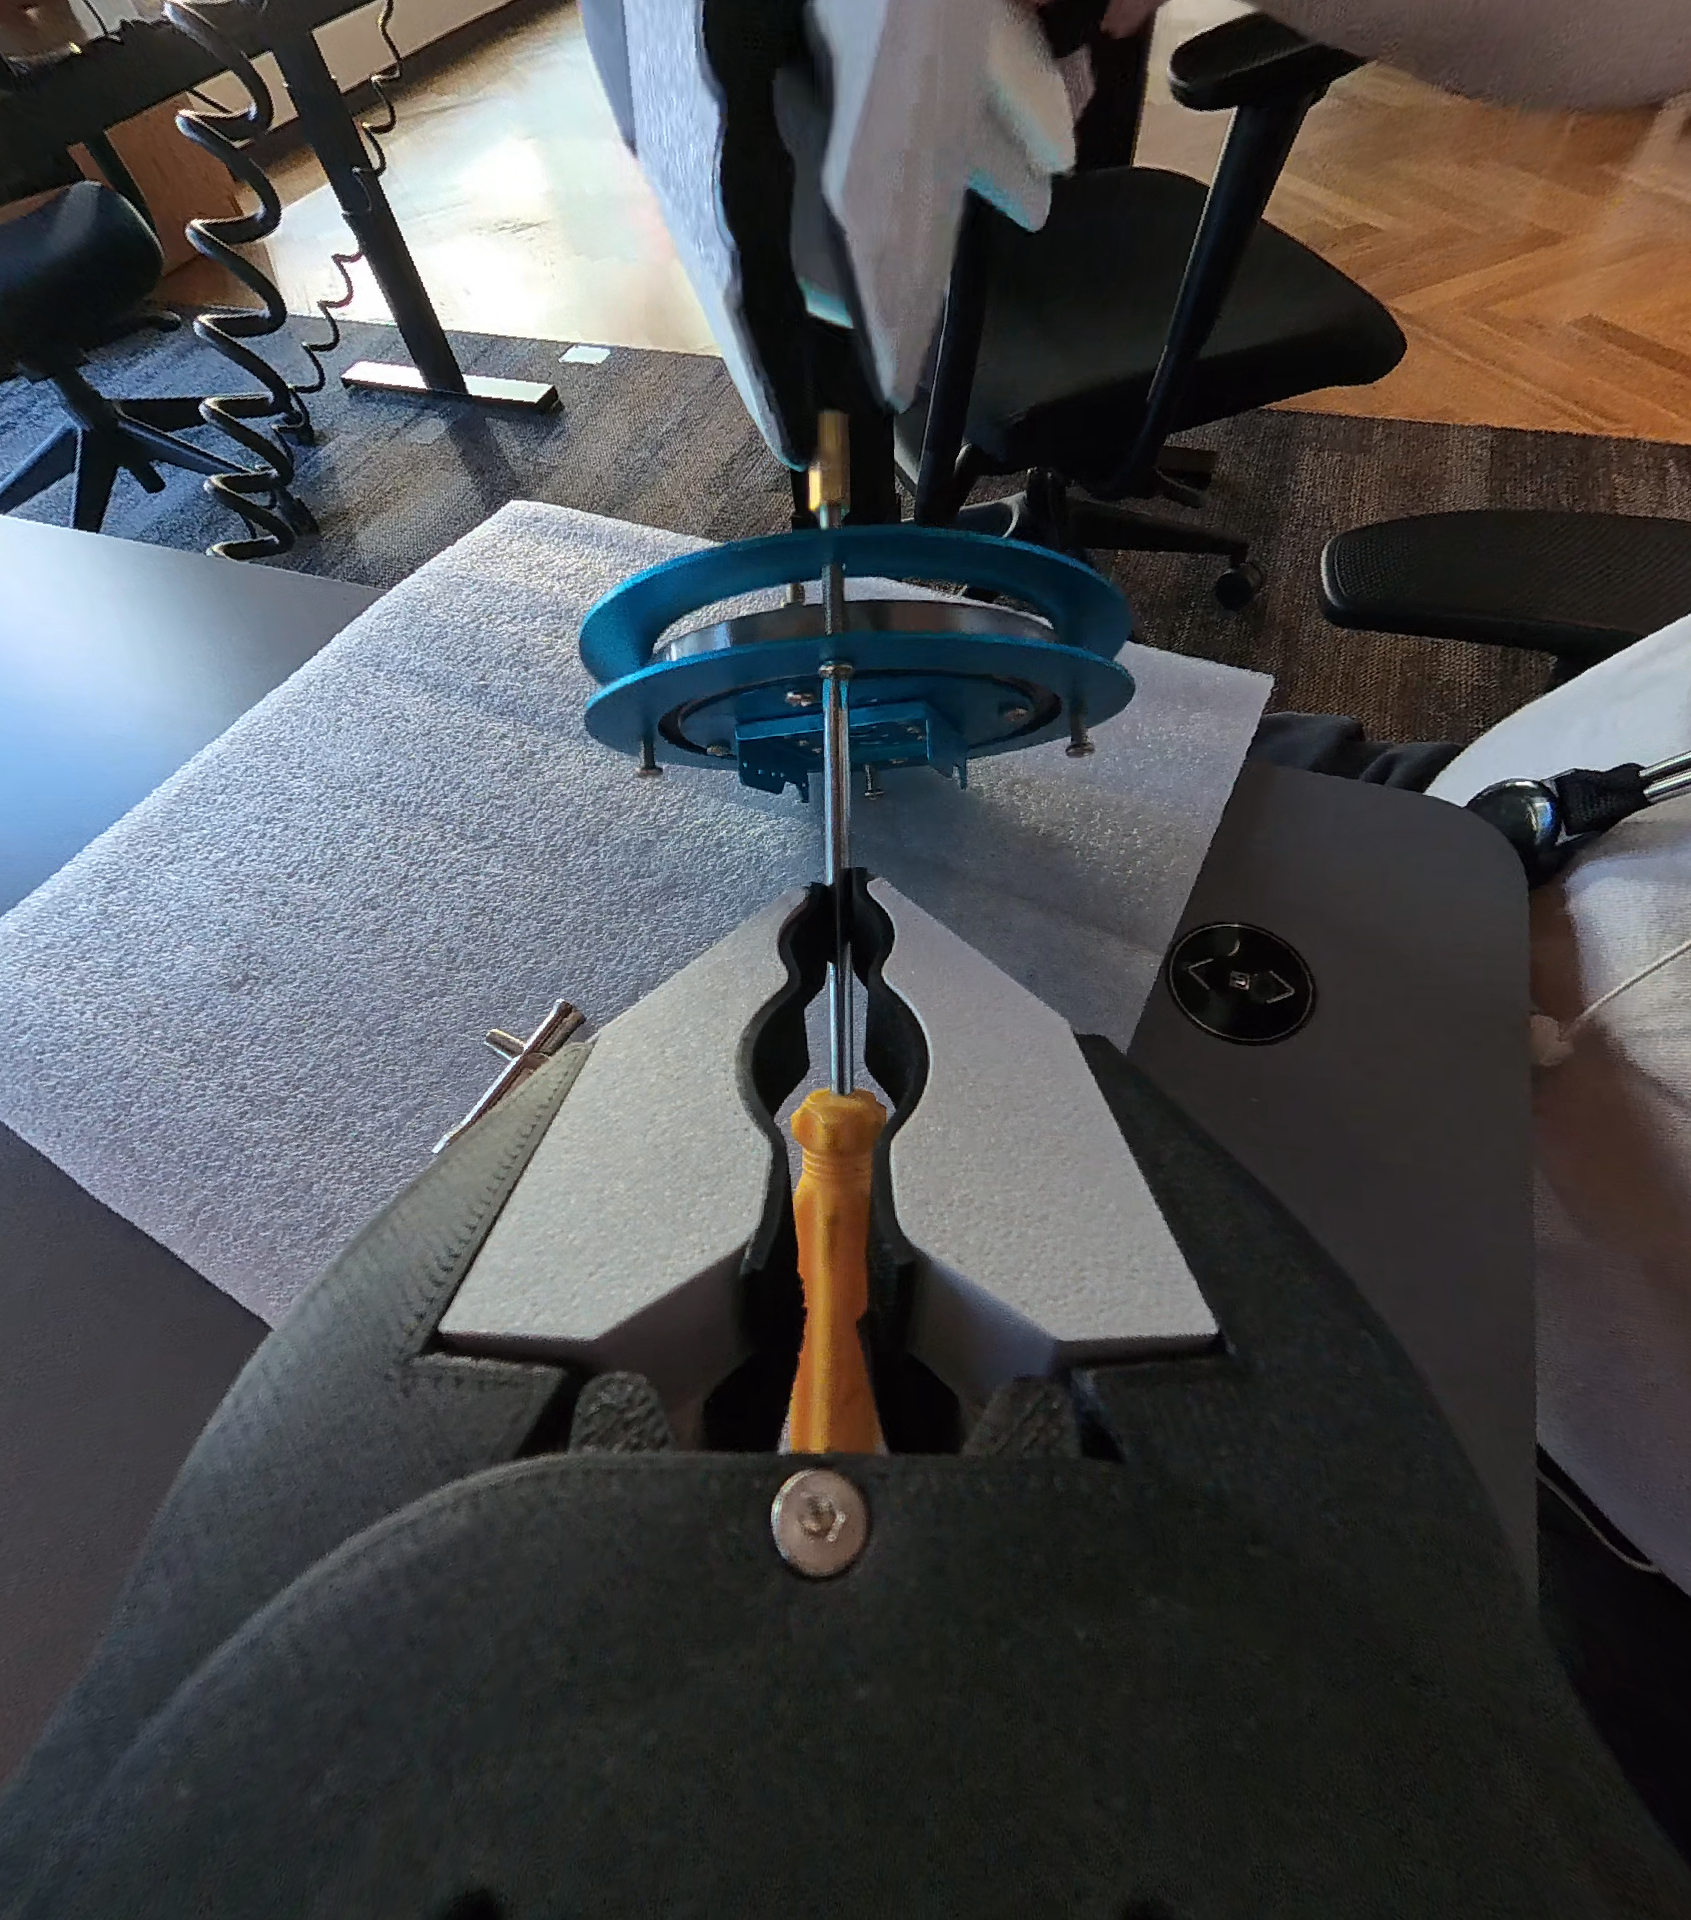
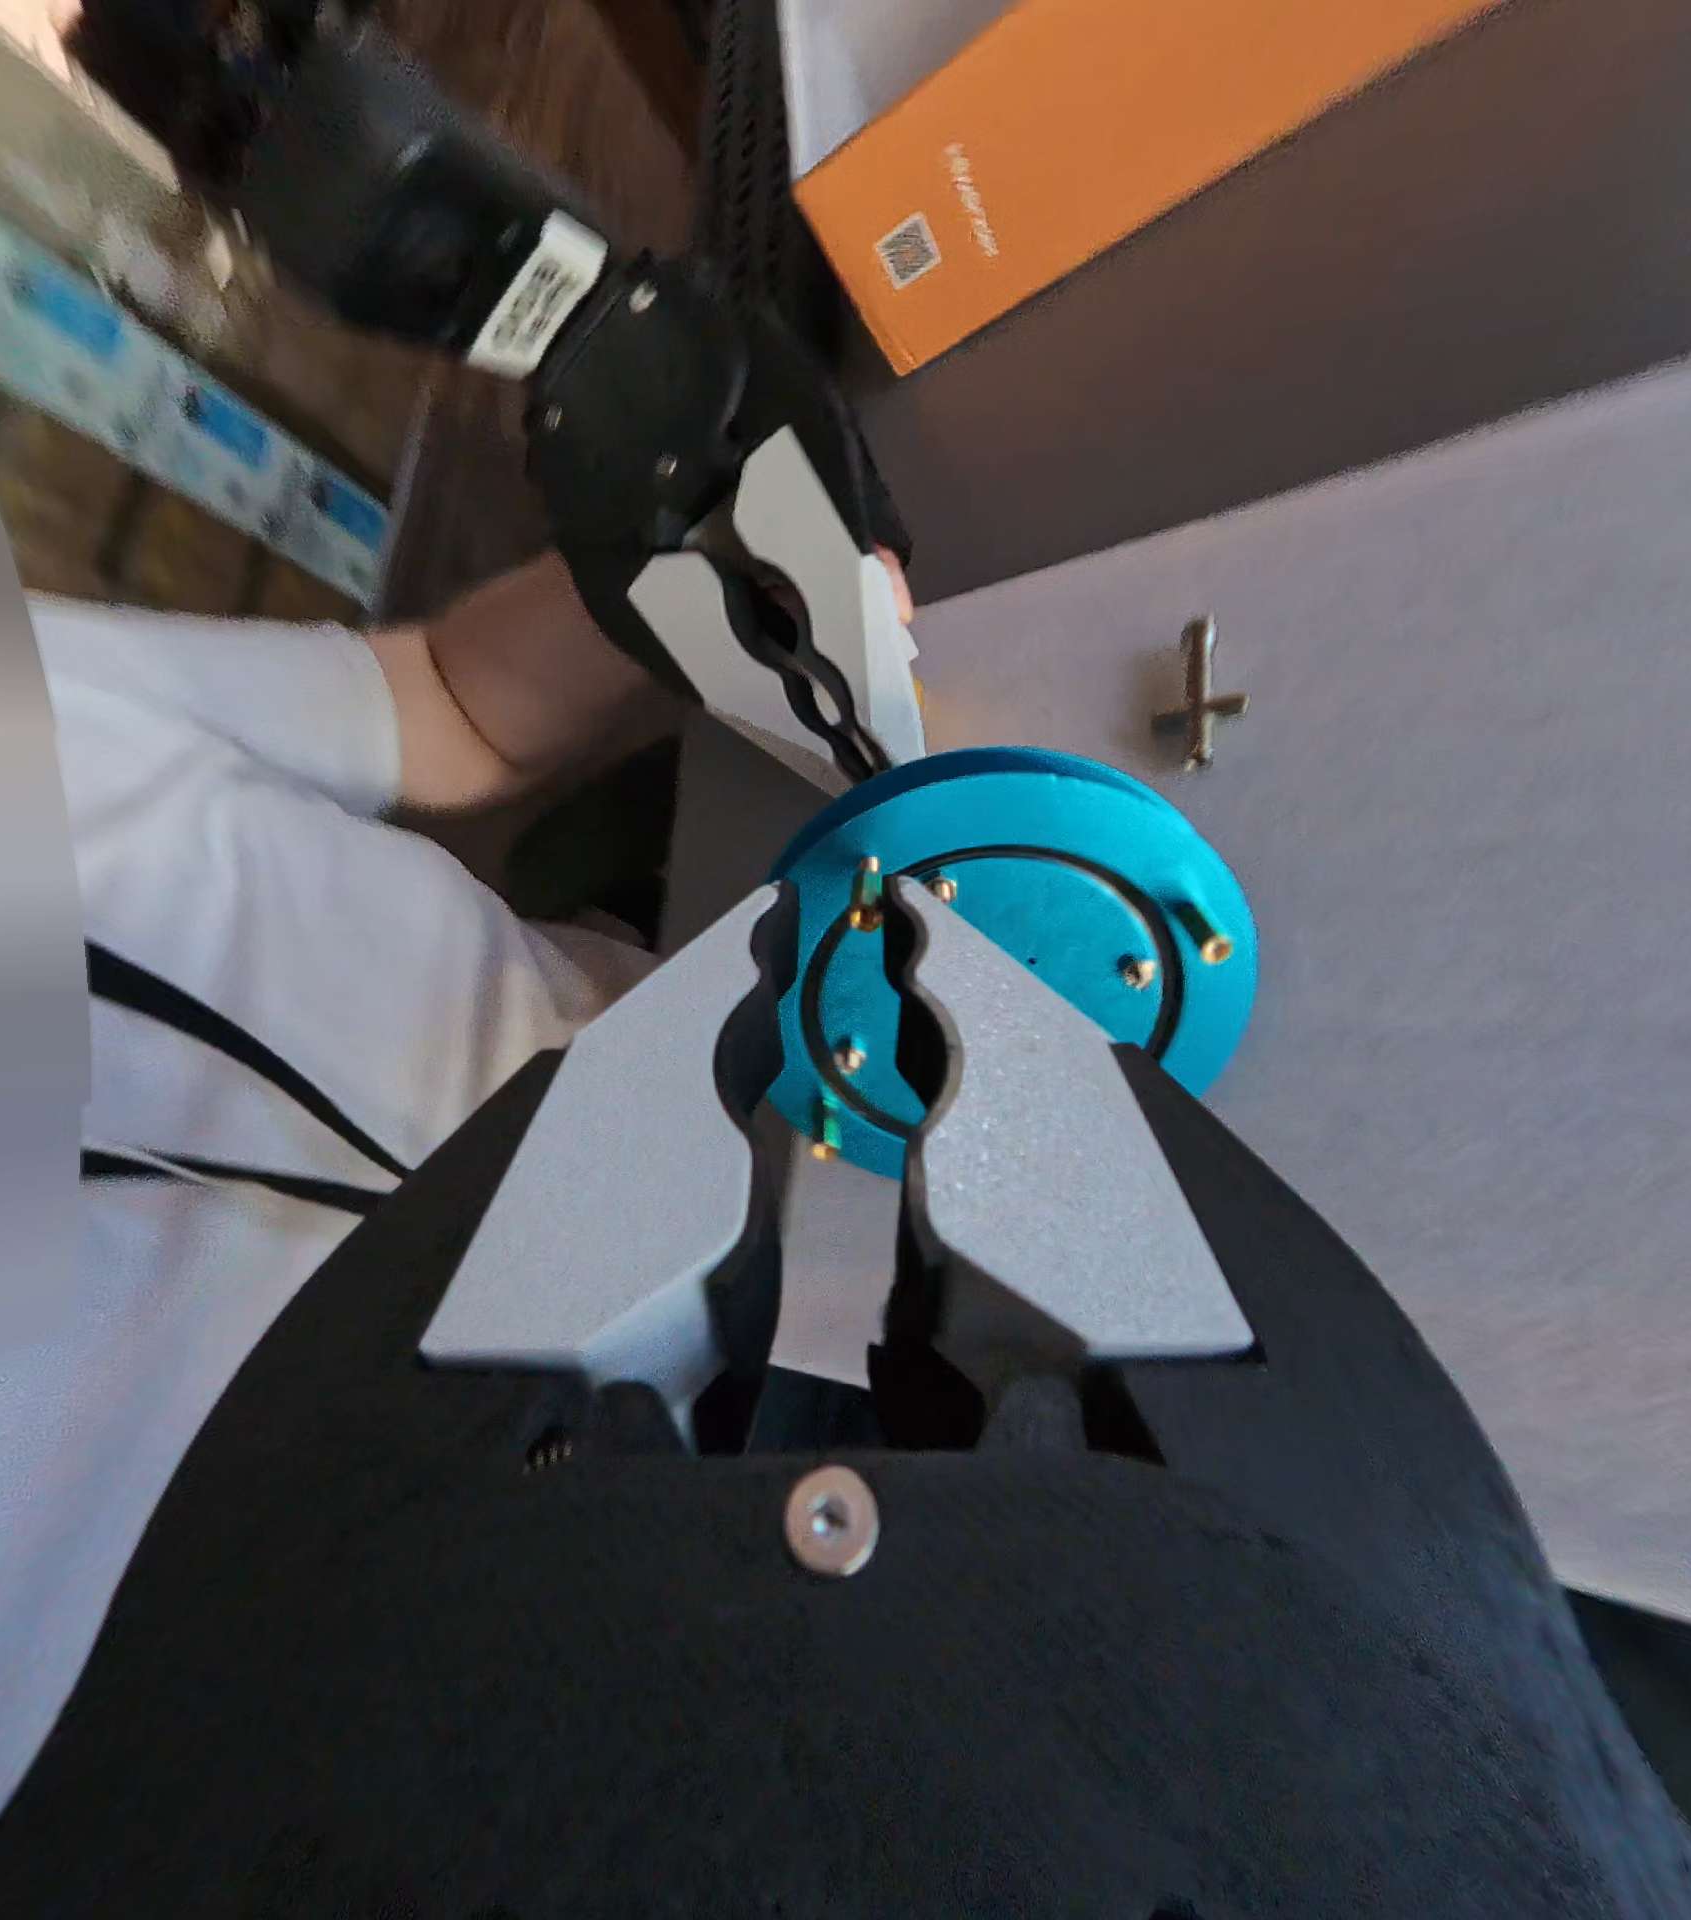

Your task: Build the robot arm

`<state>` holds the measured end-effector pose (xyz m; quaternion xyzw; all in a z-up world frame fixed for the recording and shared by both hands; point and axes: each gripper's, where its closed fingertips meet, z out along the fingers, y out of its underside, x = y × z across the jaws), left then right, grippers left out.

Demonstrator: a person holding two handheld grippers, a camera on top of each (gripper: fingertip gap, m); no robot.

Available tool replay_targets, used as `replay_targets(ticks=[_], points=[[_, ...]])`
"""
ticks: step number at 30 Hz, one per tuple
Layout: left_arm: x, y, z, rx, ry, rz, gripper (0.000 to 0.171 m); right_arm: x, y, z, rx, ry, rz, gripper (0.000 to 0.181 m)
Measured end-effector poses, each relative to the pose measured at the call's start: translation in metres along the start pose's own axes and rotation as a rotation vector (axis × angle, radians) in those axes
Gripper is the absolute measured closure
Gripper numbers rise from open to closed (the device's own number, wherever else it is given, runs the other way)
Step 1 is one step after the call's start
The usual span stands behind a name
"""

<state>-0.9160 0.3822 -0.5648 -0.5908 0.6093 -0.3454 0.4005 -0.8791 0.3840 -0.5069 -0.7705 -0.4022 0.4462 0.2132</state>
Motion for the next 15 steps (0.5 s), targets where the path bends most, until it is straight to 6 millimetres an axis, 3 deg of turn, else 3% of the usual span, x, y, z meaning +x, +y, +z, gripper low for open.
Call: replay_targets(ticks=[2, 5, 8, 11, 15], points=[[-0.001, 0.000, 0.000, -0.001, -0.003, -0.001, 0.170, 0.000, 0.002, -0.002, -0.025, 0.067, -0.303, 0.159], [0.000, 0.000, 0.000, 0.002, 0.003, -0.004, 0.169, 0.009, -0.003, -0.004, -0.085, 0.318, -0.756, 0.155], [0.000, 0.000, 0.000, 0.003, 0.003, -0.006, 0.169, 0.010, -0.006, -0.003, -0.278, 0.592, -1.166, 0.154], [-0.001, 0.000, 0.000, 0.003, 0.003, -0.009, 0.170, 0.015, -0.004, 0.002, -0.483, 0.796, -1.405, 0.163], [-0.001, 0.000, -0.001, 0.006, 0.002, -0.010, 0.170, 0.023, -0.002, 0.005, -0.629, 0.974, -1.535, 0.175]])
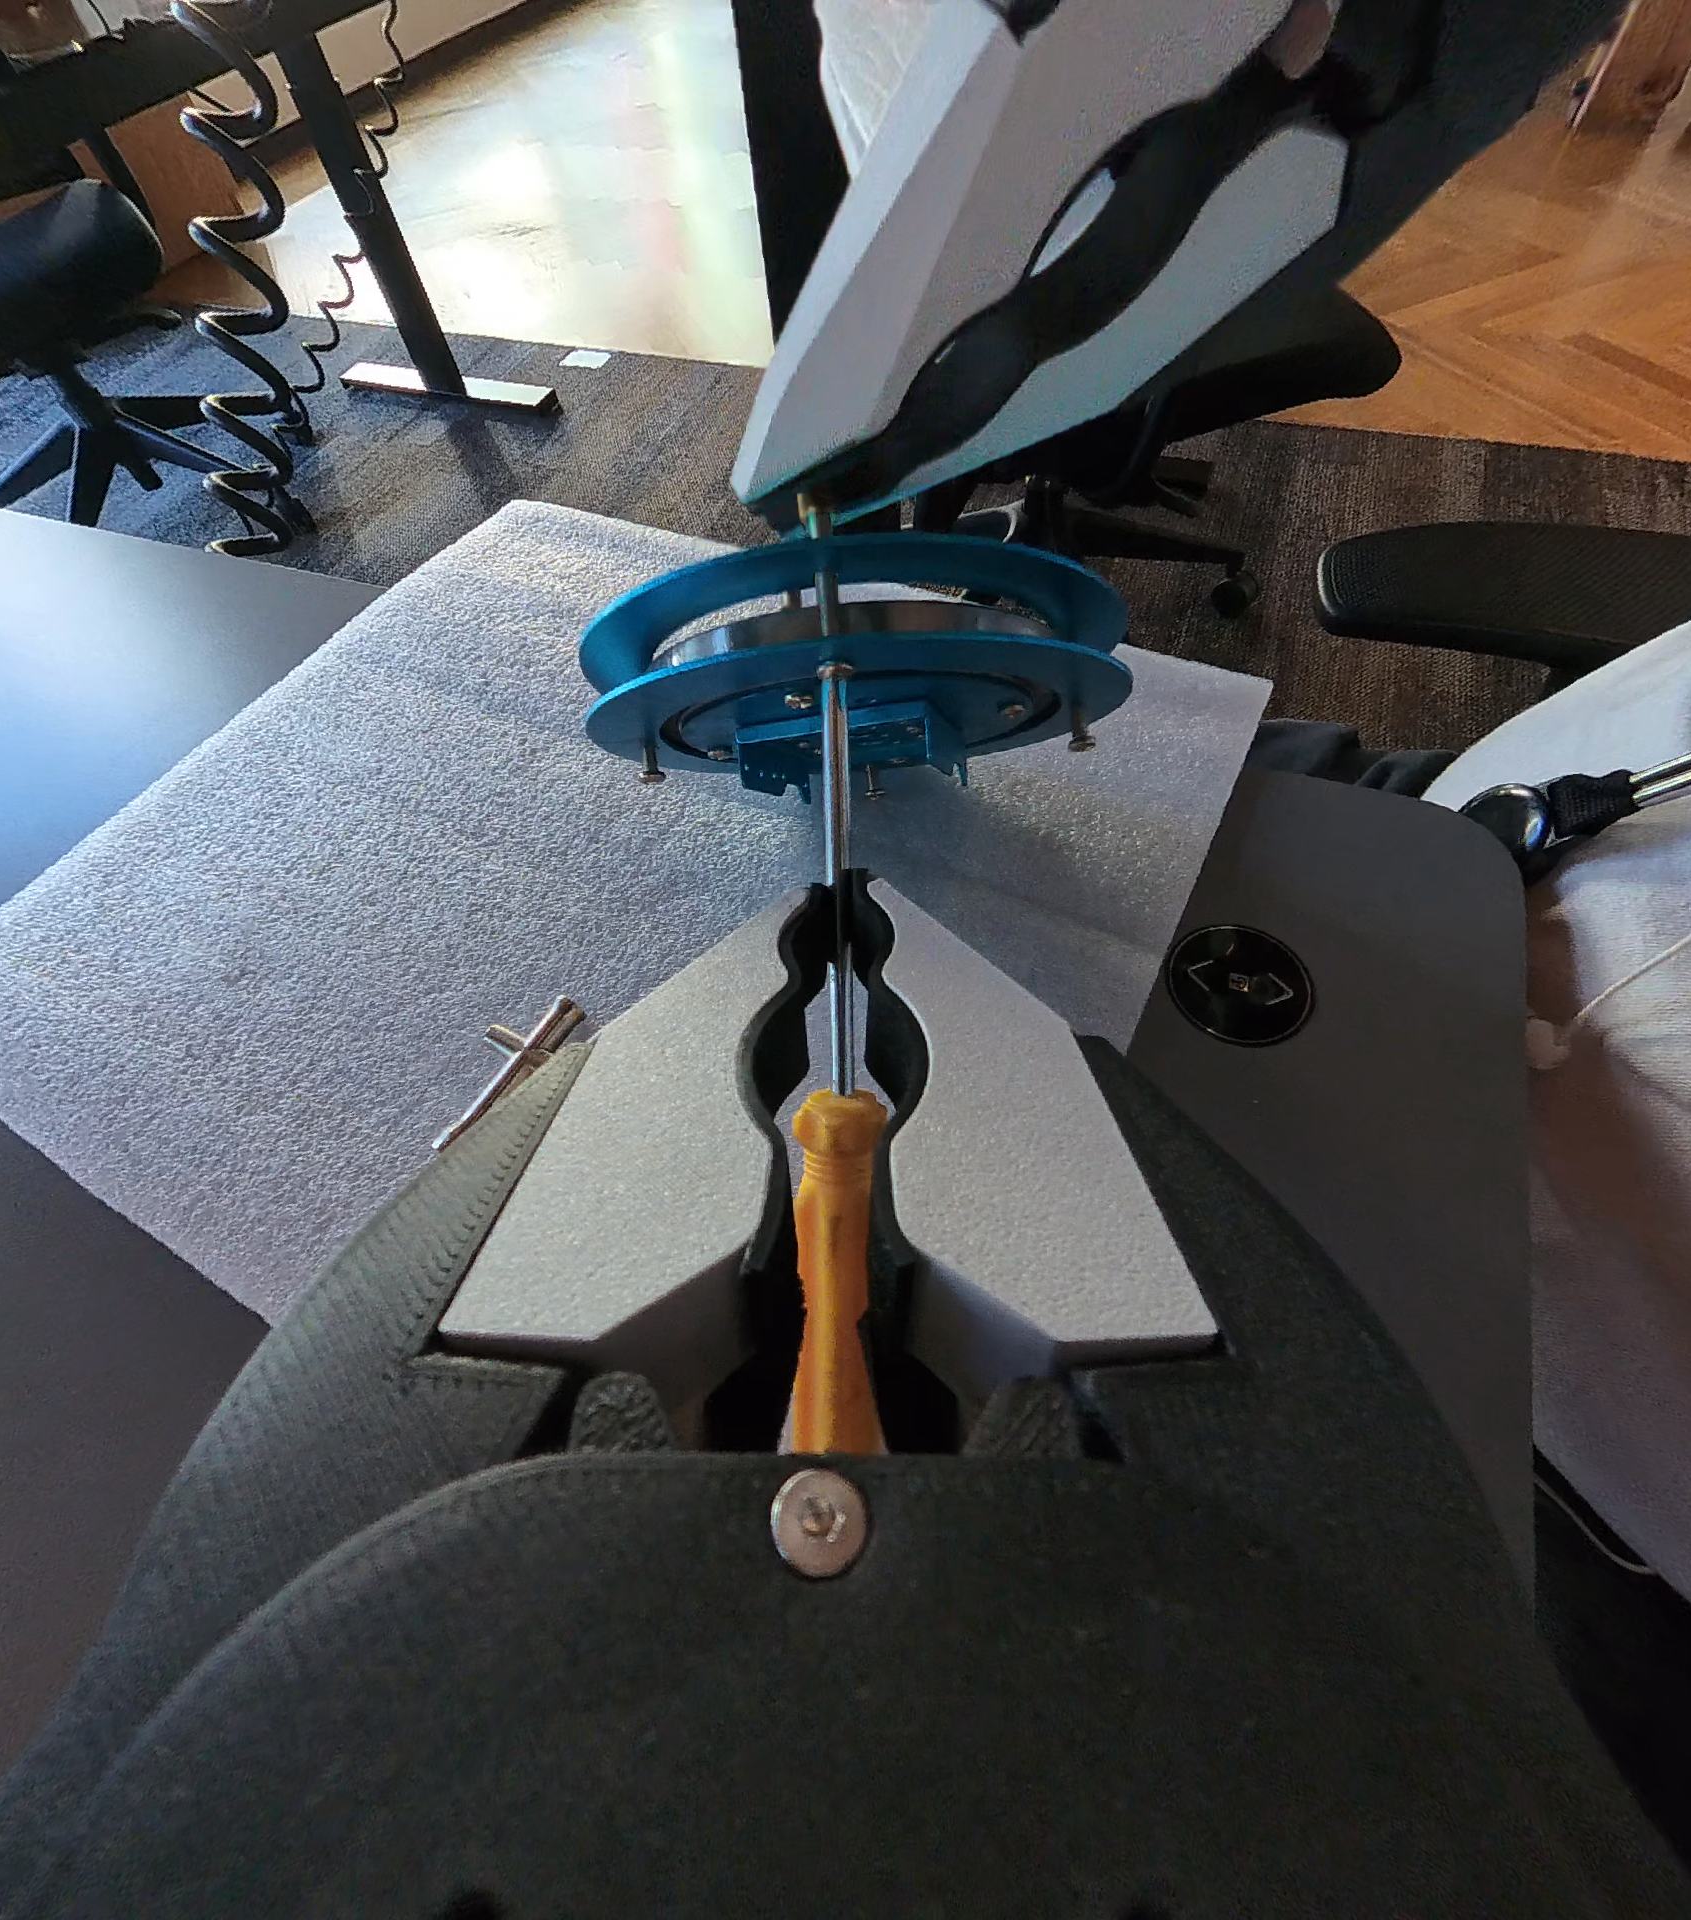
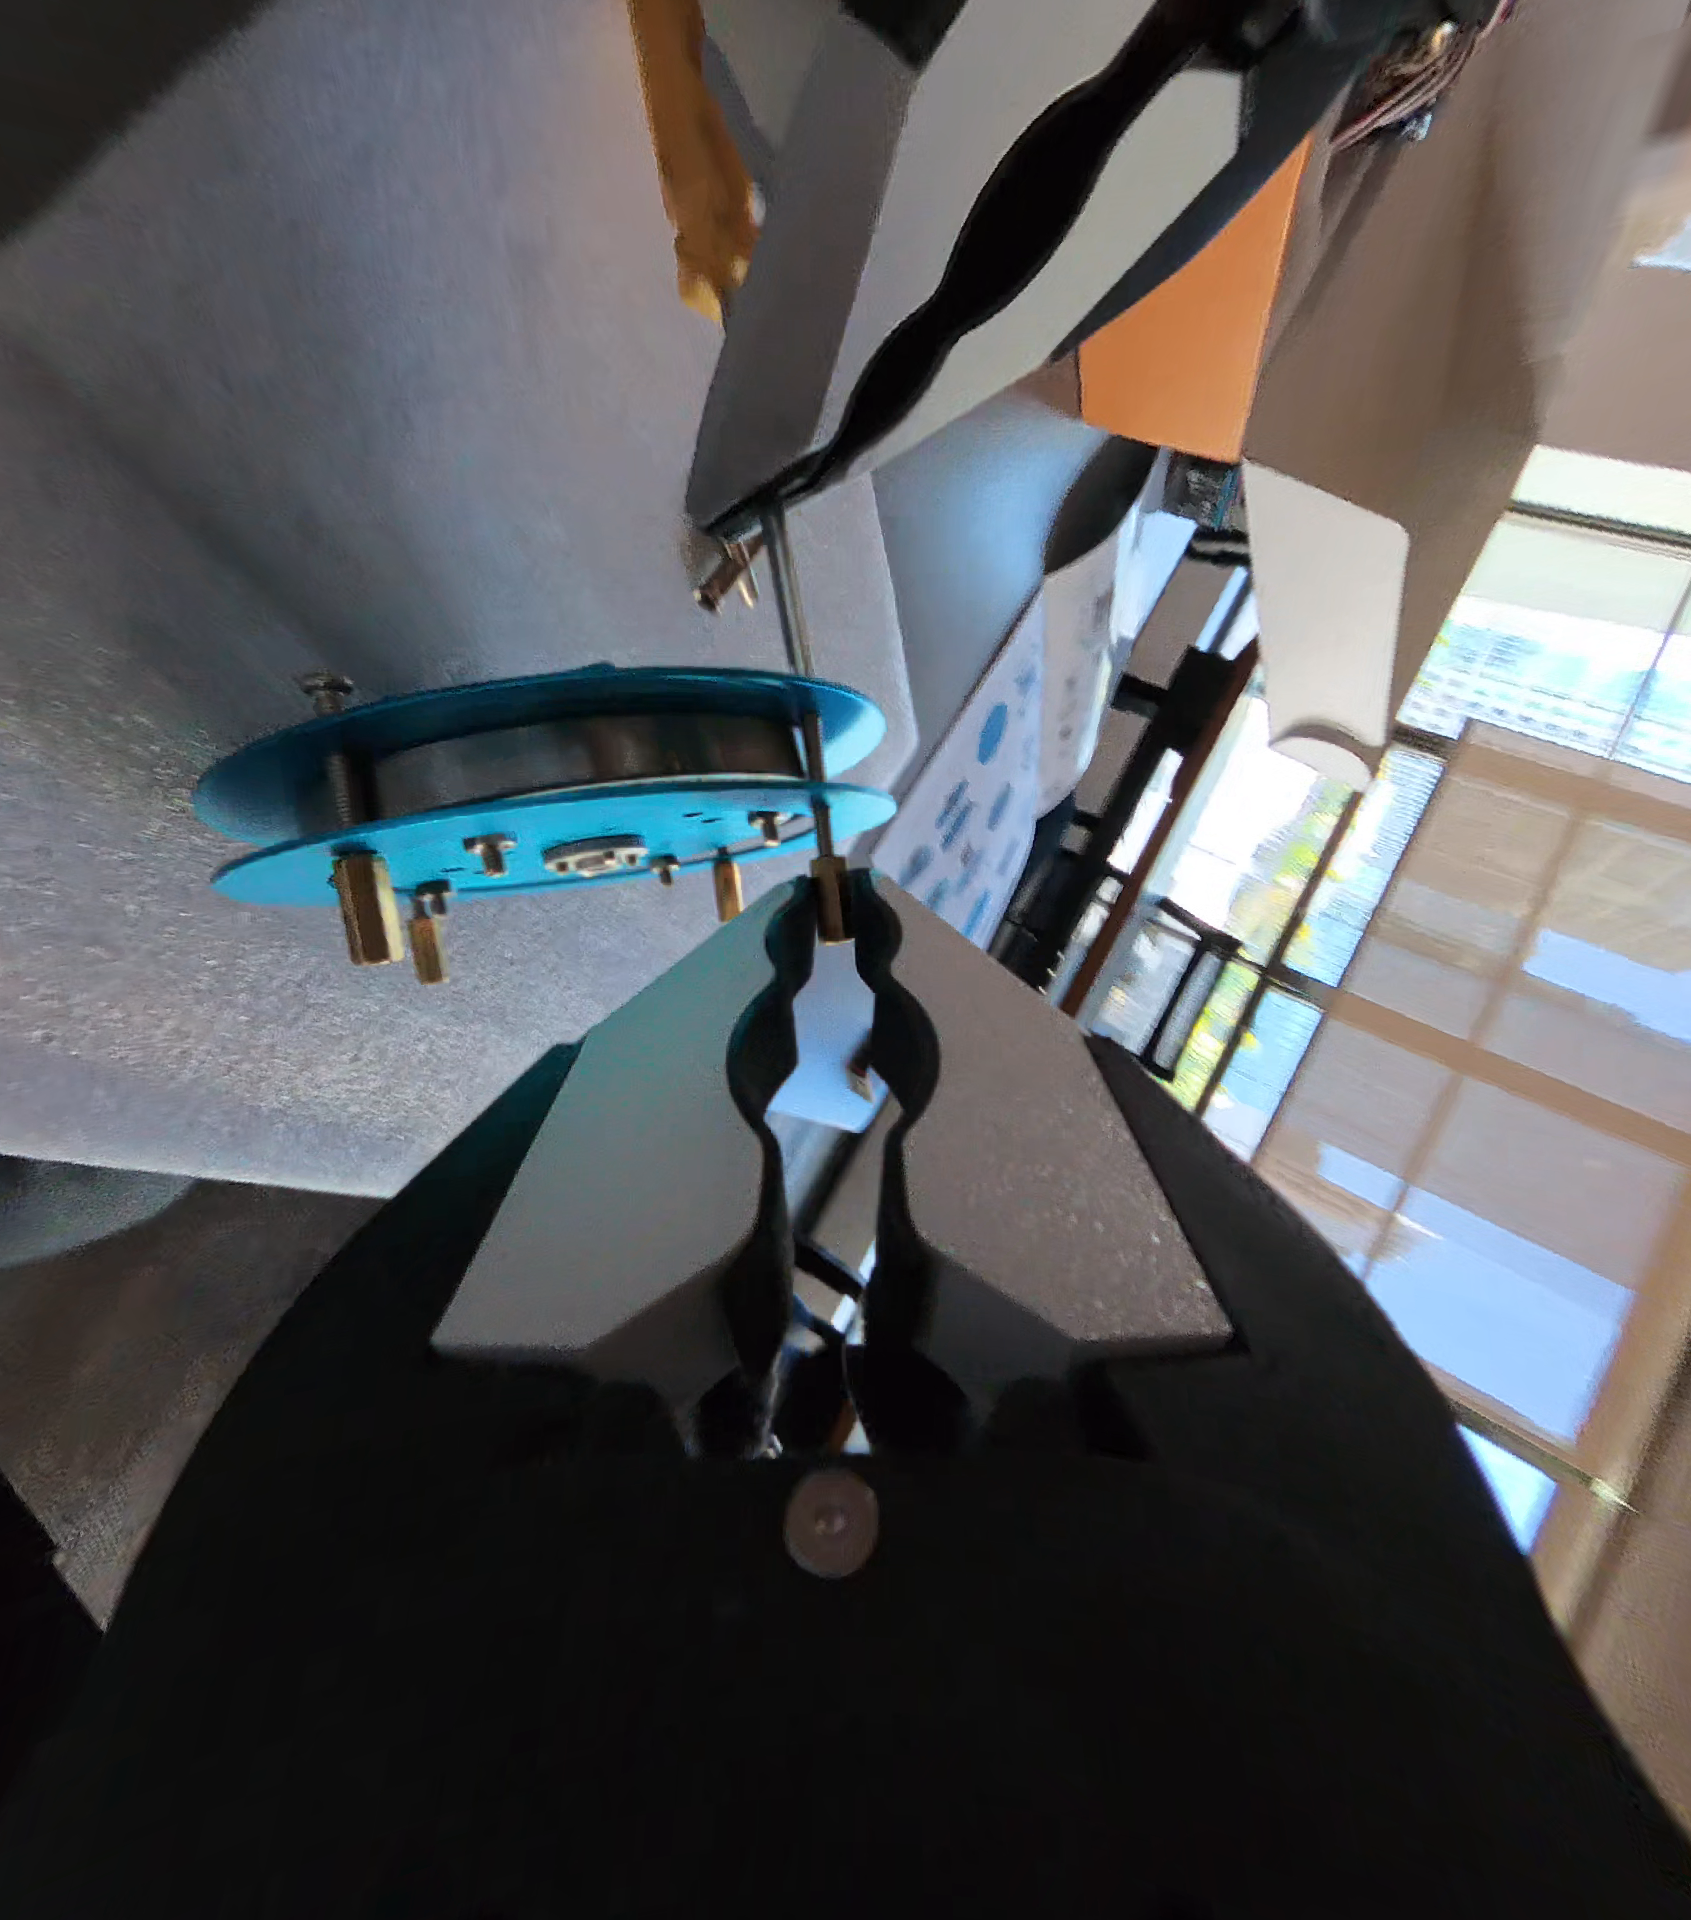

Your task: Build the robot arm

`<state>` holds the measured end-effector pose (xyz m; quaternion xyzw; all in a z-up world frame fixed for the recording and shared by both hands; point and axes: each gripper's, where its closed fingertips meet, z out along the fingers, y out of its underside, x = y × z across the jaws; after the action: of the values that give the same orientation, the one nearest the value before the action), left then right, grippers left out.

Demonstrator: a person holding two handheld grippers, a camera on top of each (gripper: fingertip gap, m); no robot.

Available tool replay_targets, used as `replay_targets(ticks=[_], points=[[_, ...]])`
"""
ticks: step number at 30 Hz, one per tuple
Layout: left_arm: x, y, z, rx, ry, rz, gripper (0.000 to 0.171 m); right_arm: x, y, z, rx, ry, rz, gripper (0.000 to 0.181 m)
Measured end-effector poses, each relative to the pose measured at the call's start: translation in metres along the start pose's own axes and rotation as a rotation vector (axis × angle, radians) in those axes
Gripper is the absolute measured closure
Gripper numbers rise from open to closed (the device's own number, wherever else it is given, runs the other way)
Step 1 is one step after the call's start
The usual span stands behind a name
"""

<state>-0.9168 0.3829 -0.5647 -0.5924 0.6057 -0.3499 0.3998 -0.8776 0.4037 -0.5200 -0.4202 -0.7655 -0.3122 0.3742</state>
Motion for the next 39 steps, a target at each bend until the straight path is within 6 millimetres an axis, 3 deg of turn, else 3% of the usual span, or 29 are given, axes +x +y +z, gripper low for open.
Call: replay_targets(ticks=[2, 8, 17, 22, 30, 32, 34, 36, 39], points=[[0.000, 0.000, 0.000, -0.002, 0.002, -0.001, 0.170, -0.001, -0.001, -0.001, -0.034, -0.020, 0.004, 0.176], [0.001, 0.000, 0.000, -0.007, 0.002, 0.018, 0.170, -0.009, -0.002, -0.007, -0.077, -0.296, 0.154, 0.176], [0.004, 0.000, 0.002, -0.013, 0.001, 0.044, 0.170, -0.020, -0.007, -0.016, -0.041, -1.113, 0.602, 0.176], [0.003, 0.000, 0.002, -0.014, -0.006, 0.053, 0.170, -0.021, -0.012, -0.022, -0.072, -1.560, 0.988, 0.177], [0.006, 0.000, 0.003, -0.013, -0.002, 0.062, 0.170, -0.018, -0.018, -0.027, 0.038, -1.979, 1.516, 0.176], [0.005, 0.000, 0.003, -0.012, -0.003, 0.058, 0.170, -0.016, -0.018, -0.026, 0.099, -2.002, 1.581, 0.175], [0.005, -0.001, 0.003, -0.011, 0.000, 0.057, 0.170, -0.017, -0.018, -0.026, 0.183, -1.929, 1.519, 0.175], [0.006, -0.001, 0.003, -0.011, -0.001, 0.057, 0.170, -0.021, -0.016, -0.028, 0.254, -1.773, 1.374, 0.175], [0.005, -0.001, 0.003, -0.010, 0.002, 0.052, 0.170, -0.028, -0.006, -0.021, 0.300, -1.395, 1.052, 0.155]])
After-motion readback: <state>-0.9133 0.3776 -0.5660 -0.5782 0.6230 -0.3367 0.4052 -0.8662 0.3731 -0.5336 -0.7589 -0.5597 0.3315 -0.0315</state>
